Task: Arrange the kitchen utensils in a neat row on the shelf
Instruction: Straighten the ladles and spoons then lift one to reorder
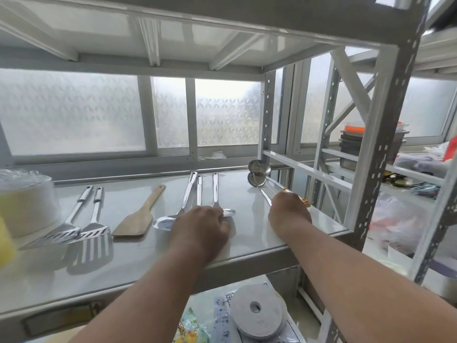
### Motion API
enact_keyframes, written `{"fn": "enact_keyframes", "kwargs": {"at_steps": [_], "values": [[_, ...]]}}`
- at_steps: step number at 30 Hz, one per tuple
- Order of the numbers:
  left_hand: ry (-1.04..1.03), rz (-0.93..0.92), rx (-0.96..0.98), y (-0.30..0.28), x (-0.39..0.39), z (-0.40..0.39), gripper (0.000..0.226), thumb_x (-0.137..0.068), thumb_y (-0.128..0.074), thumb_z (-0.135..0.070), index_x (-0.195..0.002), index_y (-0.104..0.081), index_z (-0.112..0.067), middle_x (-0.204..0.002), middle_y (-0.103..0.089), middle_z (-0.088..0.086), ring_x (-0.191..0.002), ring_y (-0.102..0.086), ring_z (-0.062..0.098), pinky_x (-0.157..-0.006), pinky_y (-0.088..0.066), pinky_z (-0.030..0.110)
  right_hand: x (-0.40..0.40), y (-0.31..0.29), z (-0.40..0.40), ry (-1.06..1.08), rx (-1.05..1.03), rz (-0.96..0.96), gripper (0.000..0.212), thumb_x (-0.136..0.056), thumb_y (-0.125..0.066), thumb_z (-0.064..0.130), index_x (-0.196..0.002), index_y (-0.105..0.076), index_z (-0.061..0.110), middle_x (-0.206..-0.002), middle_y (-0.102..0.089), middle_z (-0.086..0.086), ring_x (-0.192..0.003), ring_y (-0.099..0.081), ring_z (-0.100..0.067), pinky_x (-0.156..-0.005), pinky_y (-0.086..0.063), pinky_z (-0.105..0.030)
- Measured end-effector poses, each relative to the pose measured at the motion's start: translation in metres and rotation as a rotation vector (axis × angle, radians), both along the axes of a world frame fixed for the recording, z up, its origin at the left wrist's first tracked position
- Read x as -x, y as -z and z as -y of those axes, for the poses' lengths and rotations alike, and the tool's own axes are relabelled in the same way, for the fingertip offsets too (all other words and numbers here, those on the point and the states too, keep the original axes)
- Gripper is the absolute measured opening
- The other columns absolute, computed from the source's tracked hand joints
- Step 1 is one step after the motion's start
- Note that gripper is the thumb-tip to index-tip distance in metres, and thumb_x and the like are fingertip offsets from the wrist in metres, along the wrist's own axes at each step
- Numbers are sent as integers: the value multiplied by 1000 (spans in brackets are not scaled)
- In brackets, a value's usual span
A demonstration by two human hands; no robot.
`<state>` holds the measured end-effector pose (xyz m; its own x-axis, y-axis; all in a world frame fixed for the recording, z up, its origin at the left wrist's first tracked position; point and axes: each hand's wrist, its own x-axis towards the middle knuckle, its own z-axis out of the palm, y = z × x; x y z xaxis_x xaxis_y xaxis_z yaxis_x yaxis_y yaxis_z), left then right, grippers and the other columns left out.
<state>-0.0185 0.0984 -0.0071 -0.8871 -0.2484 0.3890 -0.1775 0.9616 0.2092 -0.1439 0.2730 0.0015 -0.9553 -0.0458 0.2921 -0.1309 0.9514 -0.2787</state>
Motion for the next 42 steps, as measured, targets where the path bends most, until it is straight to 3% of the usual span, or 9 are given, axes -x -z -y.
{"fn": "enact_keyframes", "kwargs": {"at_steps": [8, 13, 17, 26, 30, 36, 42], "values": [[-15, -10, 0, 9, 11, 6, 32, -90, -47, -46, -106, -69, -30, -108, -71, -1, -106, -65, 27, -84, -46, 39, 19, -2, 17, 47, -60, -37, 39, -93, -43, 2, -123, -66, 9, -126, -60, -12, -112, -66, -35, -81, -54, -44], [-32, 0, -5, 10, 13, 7, 37, -87, -47, -48, -113, -69, -33, -113, -71, -4, -110, -64, 25, -87, -49, 39, 17, 5, 16, 13, -57, -147, 31, -92, -49, 8, -115, -69, 10, -116, -63, -11, -111, -63, -29, -82, -55, -38], [-30, -9, 6, 11, 14, 7, 36, -86, -47, -47, -111, -69, -32, -111, -72, -5, -108, -65, 25, -84, -47, 39, 16, 5, 17, -5, -13, -124, 28, -91, -54, 19, -113, -70, 13, -113, -65, -12, -106, -65, -30, -81, -52, -34], [-30, -22, 6, 14, 16, 9, 34, -86, -48, -45, -110, -69, -33, -109, -72, -6, -106, -65, 25, -86, -48, 39, 23, 8, 16, -27, 87, -48, 35, -95, -48, 27, -115, -68, 7, -118, -65, -18, -116, -58, -34, -90, -48, -34], [-28, -24, 10, 13, 17, 9, 31, -86, -49, -44, -106, -68, -31, -105, -72, -4, -103, -65, 26, -86, -49, 39, 29, 10, 17, -45, 97, -37, 37, -96, -45, 29, -115, -68, 6, -118, -66, -18, -117, -57, -34, -94, -48, -37], [-33, -26, 6, 16, 19, 11, 29, -83, -47, -46, -101, -66, -32, -101, -71, -5, -100, -65, 27, -82, -48, 38, 37, 16, 18, -78, 109, -7, 47, -97, -30, 25, -114, -68, 4, -115, -68, -17, -112, -55, -38, -88, -44, -39], [-33, -31, 5, 18, 20, 12, 29, -82, -46, -46, -99, -65, -33, -99, -70, -5, -99, -65, 27, -81, -47, 38, 39, 17, 19, -45, 93, -5, 43, -97, -35, 30, -113, -67, 5, -114, -67, -16, -116, -52, -36, -94, -45, -39]]}}
